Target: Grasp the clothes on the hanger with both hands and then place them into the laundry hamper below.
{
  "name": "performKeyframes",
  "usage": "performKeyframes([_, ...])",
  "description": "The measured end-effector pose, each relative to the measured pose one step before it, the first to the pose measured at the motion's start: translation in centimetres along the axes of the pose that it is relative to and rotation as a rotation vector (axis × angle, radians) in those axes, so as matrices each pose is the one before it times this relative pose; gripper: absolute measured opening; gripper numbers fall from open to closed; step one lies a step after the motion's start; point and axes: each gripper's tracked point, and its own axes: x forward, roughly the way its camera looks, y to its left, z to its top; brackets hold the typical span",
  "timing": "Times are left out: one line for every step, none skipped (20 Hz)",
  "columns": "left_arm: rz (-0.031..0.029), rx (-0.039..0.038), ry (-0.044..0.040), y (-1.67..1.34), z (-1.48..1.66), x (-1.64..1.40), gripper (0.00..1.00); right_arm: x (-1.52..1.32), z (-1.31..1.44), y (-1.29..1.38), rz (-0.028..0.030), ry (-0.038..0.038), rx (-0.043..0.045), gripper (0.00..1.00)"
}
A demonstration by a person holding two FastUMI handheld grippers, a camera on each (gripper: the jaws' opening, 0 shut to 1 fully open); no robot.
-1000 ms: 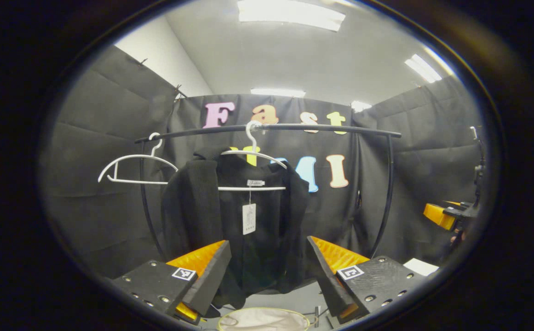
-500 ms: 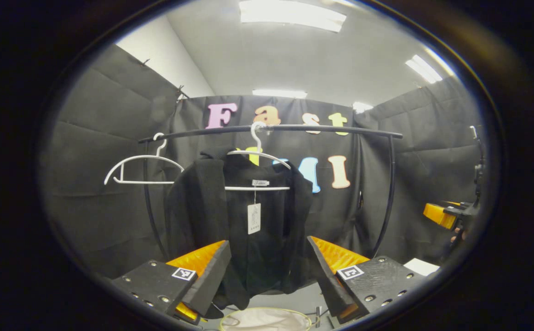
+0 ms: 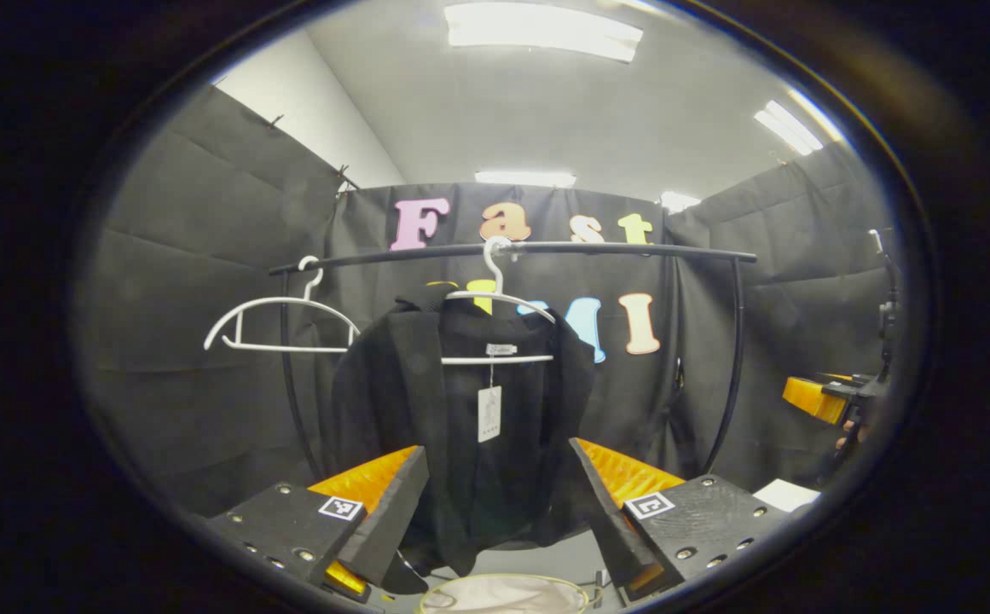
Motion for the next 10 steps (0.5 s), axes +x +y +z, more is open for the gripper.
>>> performKeyframes([0.00632,0.00060,-0.00593,0.354,0.383,-0.343,0.95,0.430,0.149,0.785,0.01683,-0.00160,-0.00558,0.92])
performKeyframes([0.00506,0.00059,-0.00218,0.272,0.235,-0.208,0.95,0.381,0.226,0.871,0.01719,0.00269,-0.00564,0.92])
performKeyframes([0.00774,0.00134,0.00157,0.392,0.232,-0.127,0.95,0.364,0.162,0.915,0.02053,0.00477,-0.00038,0.95])
performKeyframes([0.00970,-0.00079,0.00198,0.357,0.072,0.047,0.95,0.374,0.304,0.980,0.02309,0.00192,0.00568,0.92])
performKeyframes([0.01015,-0.00678,0.00148,0.377,0.078,0.174,0.95,0.362,0.269,0.881,0.02265,-0.00108,0.00746,0.93])
performKeyframes([0.01119,-0.01033,0.00177,0.280,-0.099,0.269,0.95,0.468,0.203,0.886,0.02335,0.00284,0.00781,0.95])
performKeyframes([0.02118,-0.01088,0.00048,0.463,0.046,0.326,0.95,0.520,-0.028,1.022,0.03330,0.00354,0.01031,0.92])
performKeyframes([0.03312,-0.00535,-0.00540,0.701,0.253,0.301,0.95,0.638,0.222,1.031,0.03154,0.00011,0.00937,0.93])
performKeyframes([0.03542,-0.00364,-0.00458,0.731,0.413,0.474,0.94,0.987,0.017,0.740,0.02501,0.00319,0.00270,0.95])
performKeyframes([0.01963,-0.00582,-0.00325,0.193,0.260,0.452,0.94,0.995,0.135,0.713,0.02521,-0.00284,-0.00431,0.92])
